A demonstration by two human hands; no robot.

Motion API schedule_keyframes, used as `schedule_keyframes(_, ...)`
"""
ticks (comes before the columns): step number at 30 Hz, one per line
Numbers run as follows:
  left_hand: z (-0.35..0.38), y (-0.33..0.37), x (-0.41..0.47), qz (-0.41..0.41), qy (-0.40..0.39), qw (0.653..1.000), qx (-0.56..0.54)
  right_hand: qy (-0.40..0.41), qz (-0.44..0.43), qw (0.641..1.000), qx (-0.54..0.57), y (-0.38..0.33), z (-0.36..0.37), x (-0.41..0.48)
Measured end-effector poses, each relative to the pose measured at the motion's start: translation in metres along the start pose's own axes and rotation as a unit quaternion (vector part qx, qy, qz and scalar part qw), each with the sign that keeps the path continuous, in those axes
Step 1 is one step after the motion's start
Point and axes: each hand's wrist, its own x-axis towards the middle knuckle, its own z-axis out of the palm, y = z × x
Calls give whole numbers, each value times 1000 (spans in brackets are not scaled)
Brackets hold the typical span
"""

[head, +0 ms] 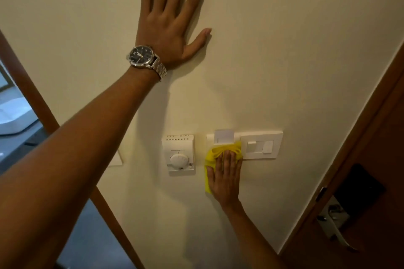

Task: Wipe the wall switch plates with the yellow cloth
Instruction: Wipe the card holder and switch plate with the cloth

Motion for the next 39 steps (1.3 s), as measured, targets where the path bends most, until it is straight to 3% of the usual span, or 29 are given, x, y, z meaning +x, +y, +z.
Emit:
schedule_keyframes(7,4,1,-2,-4,13,1000,5,-20,55,998,7,-13,2,18)
schedule_keyframes(13,-2,0,0,-1,-3,1000,2,-75,29,997,-4,-11,-4,-20)
schedule_keyframes(20,1,2,-5,-13,7,1000,-7,-38,71,997,15,-22,-1,15)
schedule_keyframes(30,-3,3,-2,-13,12,1000,-14,-66,42,997,7,-10,-4,-23)
schedule_keyframes(36,-3,3,-6,-19,13,999,-25,-34,97,994,46,-19,-2,13)
schedule_keyframes(39,-5,3,-4,-24,7,999,-20,-57,65,996,28,-12,-6,-6)
